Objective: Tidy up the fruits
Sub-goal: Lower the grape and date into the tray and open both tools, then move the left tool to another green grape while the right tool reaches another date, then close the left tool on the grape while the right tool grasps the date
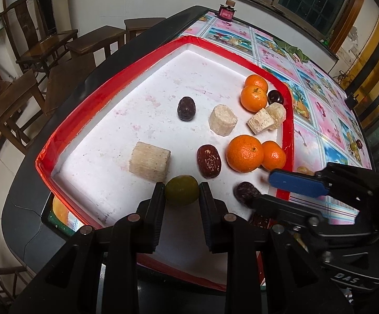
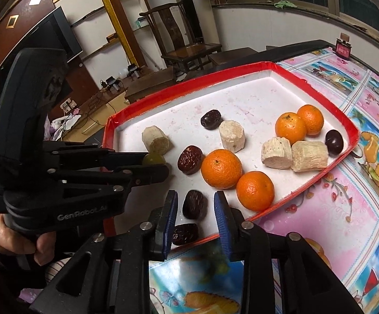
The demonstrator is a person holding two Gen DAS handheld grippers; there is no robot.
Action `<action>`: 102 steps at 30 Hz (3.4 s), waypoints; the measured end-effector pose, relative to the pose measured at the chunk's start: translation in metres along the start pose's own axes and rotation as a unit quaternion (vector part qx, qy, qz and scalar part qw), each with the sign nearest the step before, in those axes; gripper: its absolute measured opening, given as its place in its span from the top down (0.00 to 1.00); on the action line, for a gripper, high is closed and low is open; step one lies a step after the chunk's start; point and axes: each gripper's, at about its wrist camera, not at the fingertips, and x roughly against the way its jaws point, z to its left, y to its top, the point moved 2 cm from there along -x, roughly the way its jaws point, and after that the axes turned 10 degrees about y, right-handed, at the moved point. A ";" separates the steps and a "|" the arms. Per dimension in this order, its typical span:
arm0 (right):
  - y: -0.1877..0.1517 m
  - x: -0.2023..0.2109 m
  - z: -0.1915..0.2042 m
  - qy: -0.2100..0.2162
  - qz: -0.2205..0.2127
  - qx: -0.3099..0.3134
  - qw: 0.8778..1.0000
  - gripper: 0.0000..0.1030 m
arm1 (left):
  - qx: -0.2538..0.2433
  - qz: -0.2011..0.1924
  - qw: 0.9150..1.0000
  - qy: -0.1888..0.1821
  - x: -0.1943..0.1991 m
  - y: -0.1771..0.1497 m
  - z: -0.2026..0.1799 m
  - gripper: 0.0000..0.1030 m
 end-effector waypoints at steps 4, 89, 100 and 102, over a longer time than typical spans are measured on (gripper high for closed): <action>-0.003 0.016 0.003 0.002 -0.014 0.002 1.000 0.66 | 0.002 0.002 1.000 -0.004 0.001 0.000 0.000 0.73; -0.149 0.283 -0.310 -0.254 -0.055 -0.168 0.951 0.78 | -0.275 -0.015 0.951 -0.137 -0.019 0.026 -0.388 0.81; -0.110 0.246 -0.186 -0.172 -0.088 -0.119 0.974 0.78 | -0.232 -0.042 0.965 -0.117 0.028 0.008 -0.278 0.80; -0.102 0.233 -0.169 -0.155 -0.093 -0.123 0.976 0.78 | -0.212 -0.039 0.971 -0.108 0.030 0.012 -0.253 0.80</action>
